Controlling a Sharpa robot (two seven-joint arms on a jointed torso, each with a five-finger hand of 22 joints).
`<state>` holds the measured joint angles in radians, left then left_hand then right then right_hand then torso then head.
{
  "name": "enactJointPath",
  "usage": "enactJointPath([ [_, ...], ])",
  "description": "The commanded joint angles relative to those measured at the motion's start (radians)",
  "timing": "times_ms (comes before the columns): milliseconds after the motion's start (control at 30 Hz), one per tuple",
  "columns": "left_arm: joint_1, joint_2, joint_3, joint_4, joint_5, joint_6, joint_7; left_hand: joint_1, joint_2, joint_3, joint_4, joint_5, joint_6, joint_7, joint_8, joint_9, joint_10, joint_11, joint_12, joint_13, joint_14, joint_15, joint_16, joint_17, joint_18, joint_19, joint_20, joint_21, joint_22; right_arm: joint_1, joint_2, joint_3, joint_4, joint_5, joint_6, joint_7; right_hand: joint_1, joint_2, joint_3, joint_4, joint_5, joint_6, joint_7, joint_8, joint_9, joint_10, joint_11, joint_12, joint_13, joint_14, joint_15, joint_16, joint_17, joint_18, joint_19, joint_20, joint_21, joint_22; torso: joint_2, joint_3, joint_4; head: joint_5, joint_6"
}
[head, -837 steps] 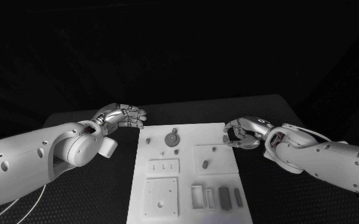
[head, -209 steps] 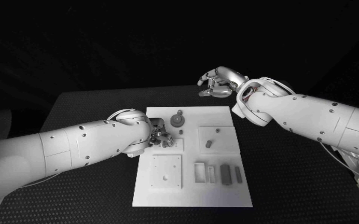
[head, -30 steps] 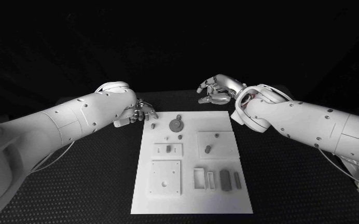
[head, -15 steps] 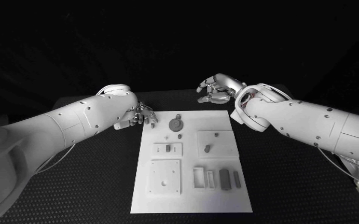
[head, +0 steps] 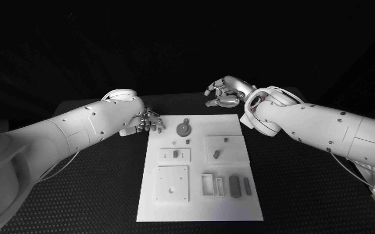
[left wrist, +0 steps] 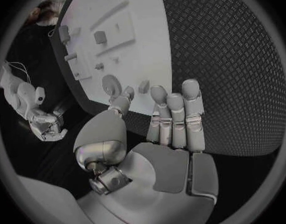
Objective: Assemble the parts on the task board
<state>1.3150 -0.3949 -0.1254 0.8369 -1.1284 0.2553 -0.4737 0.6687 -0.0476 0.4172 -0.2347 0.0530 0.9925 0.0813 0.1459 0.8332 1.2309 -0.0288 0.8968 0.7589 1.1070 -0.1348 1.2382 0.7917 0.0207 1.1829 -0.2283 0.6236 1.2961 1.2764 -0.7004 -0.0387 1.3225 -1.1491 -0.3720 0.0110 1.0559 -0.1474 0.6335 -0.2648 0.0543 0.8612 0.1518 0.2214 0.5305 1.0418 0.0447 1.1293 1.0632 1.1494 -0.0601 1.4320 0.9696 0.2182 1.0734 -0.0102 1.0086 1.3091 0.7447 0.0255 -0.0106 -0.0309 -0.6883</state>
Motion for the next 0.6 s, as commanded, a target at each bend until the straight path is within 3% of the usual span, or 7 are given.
enactJointPath([
  [33,0.000,0.002,0.000,0.000,-0.002,0.017,0.013,0.002,0.011,0.003,-0.001,-0.003,0.012,0.000,0.006,-0.002,0.005,-0.004,0.004,0.002,0.001,-0.003,0.005,-0.001,0.045,0.006,-0.002,0.004,0.002,0.000,0.001,0.001,0.000,-0.001,0.012,0.009,-0.001,0.008,-0.003,-0.004,0.002,0.000,0.008,-0.006,-0.001,-0.005,0.002,0.005,-0.002,-0.009,-0.001,0.000,-0.002,0.044,0.007,-0.003,-0.004,0.007,0.000,0.0003,-0.0002,0.000,-0.001],
  [200,0.000,0.003,0.000,0.002,0.002,0.035,0.017,0.020,0.041,0.004,-0.018,0.000,0.028,-0.004,0.014,-0.006,0.007,-0.008,0.008,0.002,0.002,-0.005,0.011,-0.002,0.045,0.007,-0.003,0.007,0.008,0.000,0.001,0.001,-0.001,0.000,0.012,0.009,-0.001,0.008,-0.003,-0.004,0.002,0.000,0.008,-0.005,-0.001,-0.005,0.002,0.006,-0.002,-0.009,-0.001,0.000,-0.002,0.044,0.007,-0.003,-0.004,0.007,-0.001,0.0003,-0.0004,0.000,-0.003],
  [333,0.000,0.003,0.000,0.003,0.017,0.045,0.028,0.045,0.069,0.009,-0.039,0.034,0.034,-0.006,0.018,-0.013,0.007,-0.009,0.010,0.001,0.002,-0.007,0.014,-0.004,0.042,0.007,-0.003,0.009,0.013,0.000,0.002,0.001,-0.001,0.000,0.012,0.009,-0.002,0.008,-0.003,-0.004,0.002,0.000,0.008,-0.005,-0.001,-0.005,0.002,0.006,-0.002,-0.009,-0.001,0.000,-0.002,0.044,0.007,-0.003,-0.004,0.007,-0.001,0.0006,-0.0005,0.001,-0.002],
  [400,0.000,0.003,0.000,0.001,0.024,0.043,0.030,0.052,0.075,0.008,-0.047,0.058,0.035,-0.005,0.019,-0.017,0.007,-0.009,0.010,0.000,0.001,-0.007,0.015,-0.006,0.041,0.007,-0.003,0.009,0.015,0.000,0.002,0.001,-0.001,0.000,0.012,0.009,-0.002,0.008,-0.003,-0.004,0.002,0.000,0.008,-0.005,-0.001,-0.005,0.002,0.006,-0.002,-0.009,-0.001,0.000,-0.002,0.044,0.007,-0.003,-0.004,0.007,0.000,0.0005,-0.0005,0.000,-0.003],
  [600,0.000,0.004,0.000,-0.002,0.024,0.037,0.032,0.056,0.078,0.006,-0.050,0.062,0.036,-0.005,0.019,-0.020,0.007,-0.009,0.011,0.000,0.001,-0.007,0.016,-0.007,0.040,0.007,-0.004,0.009,0.016,0.000,0.002,0.001,-0.001,0.001,0.012,0.009,-0.002,0.009,-0.003,-0.004,0.002,0.000,0.008,-0.005,-0.001,-0.005,0.002,0.006,-0.002,-0.009,-0.001,0.000,-0.002,0.044,0.008,-0.003,-0.004,0.007,0.000,0.0006,-0.0007,0.000,-0.003],
])
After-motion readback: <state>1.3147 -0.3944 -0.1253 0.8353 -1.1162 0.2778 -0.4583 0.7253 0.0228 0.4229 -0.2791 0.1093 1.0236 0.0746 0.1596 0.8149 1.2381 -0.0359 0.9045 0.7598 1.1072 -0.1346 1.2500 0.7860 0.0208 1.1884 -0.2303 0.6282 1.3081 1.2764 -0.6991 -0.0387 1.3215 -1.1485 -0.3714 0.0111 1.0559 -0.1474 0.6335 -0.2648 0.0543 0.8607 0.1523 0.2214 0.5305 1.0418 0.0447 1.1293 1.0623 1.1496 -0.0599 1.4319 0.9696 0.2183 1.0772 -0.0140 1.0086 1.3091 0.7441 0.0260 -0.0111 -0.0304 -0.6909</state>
